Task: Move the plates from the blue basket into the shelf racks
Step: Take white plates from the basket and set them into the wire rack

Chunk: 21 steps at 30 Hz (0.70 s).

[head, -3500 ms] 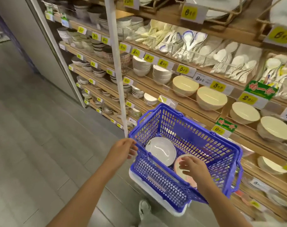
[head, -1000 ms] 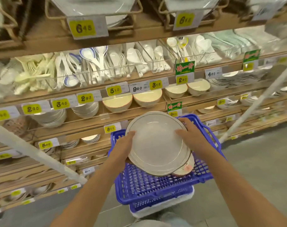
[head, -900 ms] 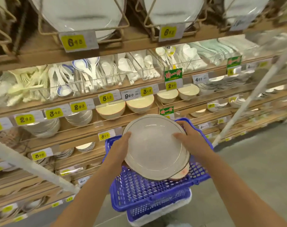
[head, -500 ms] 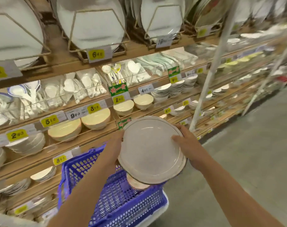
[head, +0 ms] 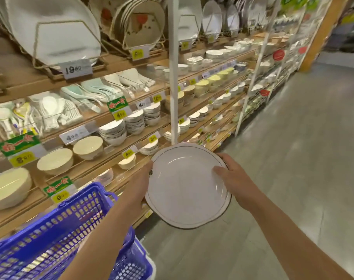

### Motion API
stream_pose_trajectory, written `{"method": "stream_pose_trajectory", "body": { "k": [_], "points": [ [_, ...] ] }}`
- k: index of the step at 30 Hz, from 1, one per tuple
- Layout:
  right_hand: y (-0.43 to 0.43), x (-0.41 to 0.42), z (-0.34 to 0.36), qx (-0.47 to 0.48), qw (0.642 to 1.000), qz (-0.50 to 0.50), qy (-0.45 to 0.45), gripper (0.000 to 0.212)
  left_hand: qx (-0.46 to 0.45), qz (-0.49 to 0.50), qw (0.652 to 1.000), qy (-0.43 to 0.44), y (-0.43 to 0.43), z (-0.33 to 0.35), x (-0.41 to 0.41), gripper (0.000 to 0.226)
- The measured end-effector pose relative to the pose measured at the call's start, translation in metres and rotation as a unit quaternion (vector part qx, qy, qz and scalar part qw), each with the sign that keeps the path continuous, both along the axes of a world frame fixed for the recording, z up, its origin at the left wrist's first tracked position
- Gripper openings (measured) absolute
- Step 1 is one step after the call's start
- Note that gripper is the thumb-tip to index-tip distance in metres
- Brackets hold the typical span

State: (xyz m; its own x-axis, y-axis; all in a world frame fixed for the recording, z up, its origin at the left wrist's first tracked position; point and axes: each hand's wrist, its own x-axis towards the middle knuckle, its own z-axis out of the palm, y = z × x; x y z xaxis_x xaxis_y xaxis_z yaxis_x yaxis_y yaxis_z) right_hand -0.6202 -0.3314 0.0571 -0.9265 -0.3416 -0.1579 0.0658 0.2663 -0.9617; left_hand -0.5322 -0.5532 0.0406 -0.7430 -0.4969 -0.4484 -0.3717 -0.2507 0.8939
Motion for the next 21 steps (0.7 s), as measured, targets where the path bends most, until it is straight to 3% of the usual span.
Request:
{"method": "stream_pose_trajectory", "body": {
  "k": [6, 13, 17, 21],
  "points": [
    [0.014, -0.047, 0.008, 0.000, 1.000, -0.011, 0.001, 0.032, 0.003, -0.025, 1.000, 0.010, 0.009, 0.004, -0.051, 0.033],
    [-0.029, -0.112, 0.025, -0.010, 0.999, 0.037, 0.017, 0.042, -0.010, -0.006, 0.999, 0.035, -0.027, 0.023, -0.096, 0.038],
    [-0.072, -0.155, 0.035, -0.006, 0.995, 0.093, 0.031, 0.026, -0.057, 0.043, 0.996, 0.059, -0.064, 0.042, -0.117, 0.034],
    [-0.125, -0.190, 0.057, -0.022, 0.986, 0.159, 0.045, 0.026, -0.118, 0.066, 0.987, 0.091, -0.105, 0.064, -0.131, 0.041]
  ]
}}
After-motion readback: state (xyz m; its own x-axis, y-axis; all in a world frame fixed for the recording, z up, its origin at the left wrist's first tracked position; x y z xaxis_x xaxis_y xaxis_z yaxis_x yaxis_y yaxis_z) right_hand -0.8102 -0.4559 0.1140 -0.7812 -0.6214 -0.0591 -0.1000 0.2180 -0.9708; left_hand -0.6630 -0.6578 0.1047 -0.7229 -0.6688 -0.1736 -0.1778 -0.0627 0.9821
